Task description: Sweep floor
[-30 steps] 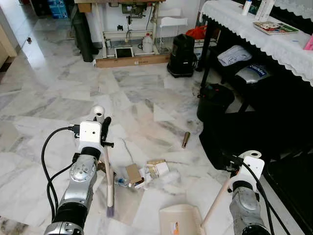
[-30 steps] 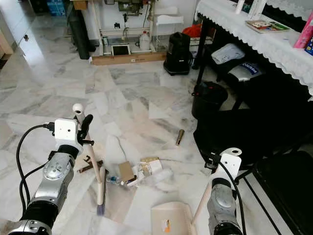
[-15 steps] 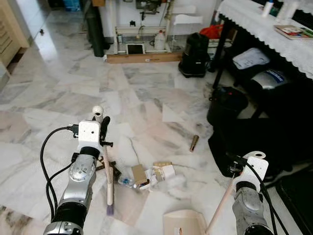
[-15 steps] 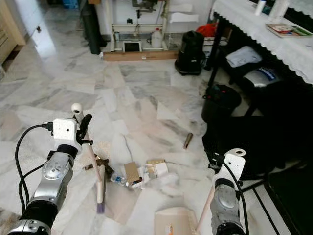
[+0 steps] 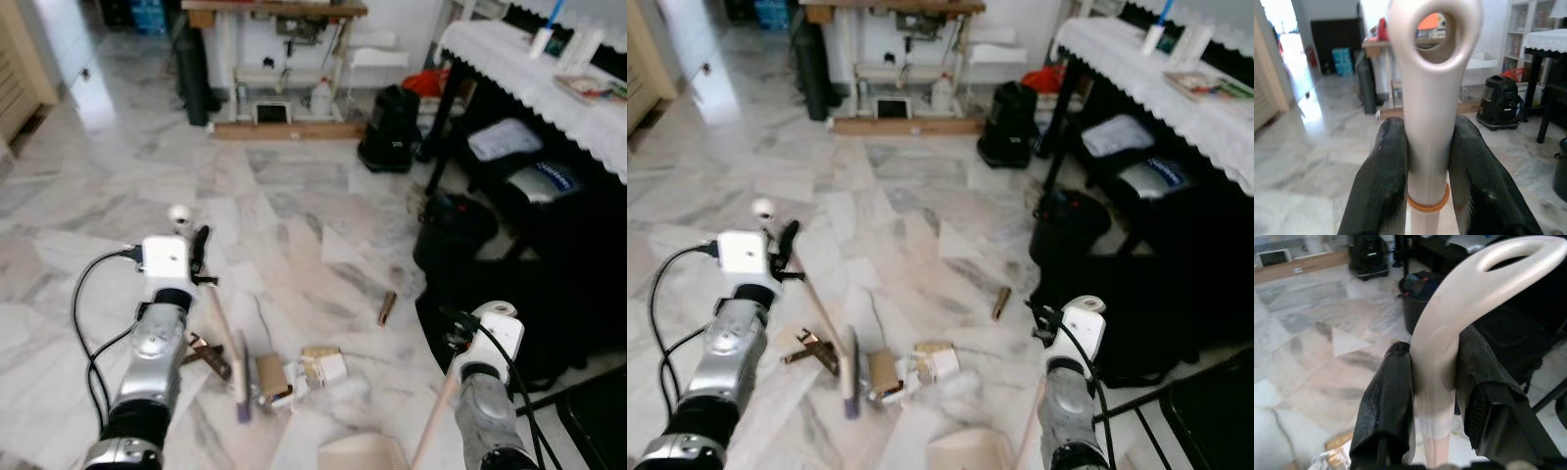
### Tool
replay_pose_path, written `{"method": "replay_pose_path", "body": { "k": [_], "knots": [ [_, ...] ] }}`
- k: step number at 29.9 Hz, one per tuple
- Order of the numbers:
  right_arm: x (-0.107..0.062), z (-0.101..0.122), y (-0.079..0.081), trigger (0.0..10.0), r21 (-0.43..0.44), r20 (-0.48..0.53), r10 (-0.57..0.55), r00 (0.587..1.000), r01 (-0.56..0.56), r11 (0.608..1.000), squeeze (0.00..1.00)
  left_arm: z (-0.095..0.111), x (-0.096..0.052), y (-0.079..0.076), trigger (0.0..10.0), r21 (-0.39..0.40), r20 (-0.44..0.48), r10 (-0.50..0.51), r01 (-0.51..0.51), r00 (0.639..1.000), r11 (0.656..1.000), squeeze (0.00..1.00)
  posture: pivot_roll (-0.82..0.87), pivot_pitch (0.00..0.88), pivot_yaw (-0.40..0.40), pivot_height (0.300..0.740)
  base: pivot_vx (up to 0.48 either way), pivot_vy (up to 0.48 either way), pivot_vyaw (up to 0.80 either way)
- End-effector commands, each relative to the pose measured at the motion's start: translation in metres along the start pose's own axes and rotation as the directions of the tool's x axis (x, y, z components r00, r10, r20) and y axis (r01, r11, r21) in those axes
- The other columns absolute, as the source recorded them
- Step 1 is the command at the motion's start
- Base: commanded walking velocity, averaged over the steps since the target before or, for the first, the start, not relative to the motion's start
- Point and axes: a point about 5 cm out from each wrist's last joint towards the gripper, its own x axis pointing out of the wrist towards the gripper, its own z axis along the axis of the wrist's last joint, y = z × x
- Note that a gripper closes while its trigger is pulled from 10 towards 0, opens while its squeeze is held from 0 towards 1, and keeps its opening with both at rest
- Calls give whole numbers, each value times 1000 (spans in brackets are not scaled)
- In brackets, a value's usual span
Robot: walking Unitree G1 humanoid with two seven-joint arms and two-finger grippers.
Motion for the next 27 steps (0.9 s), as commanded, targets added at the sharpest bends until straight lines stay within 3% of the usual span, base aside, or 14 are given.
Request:
{"method": "replay_pose_path", "body": {
  "k": [1,7,19,27],
  "knots": [
    [-2,-5,-7,10000,-1,-30,-20,999,20,1000,0,22,11,-6,10000,5,101,-22,22,995,1000,0,-32,0,-37,740,296,0,0],
    [-2,-6,-5,10000,-1,-33,-15,999,15,1000,0,17,12,-8,10000,0,83,-37,37,996,999,0,-39,0,-34,740,274,0,0],
    [-4,-8,-5,10000,-3,-35,-16,999,15,1000,0,5,16,-20,10000,31,36,-110,109,993,994,0,-46,0,-32,740,0,0,0],
    [-5,-9,-6,10000,-7,-32,-15,999,15,1000,0,-14,15,-31,10000,52,-67,-180,184,981,982,0,-68,0,-28,740,0,0,0]
  ]
}}
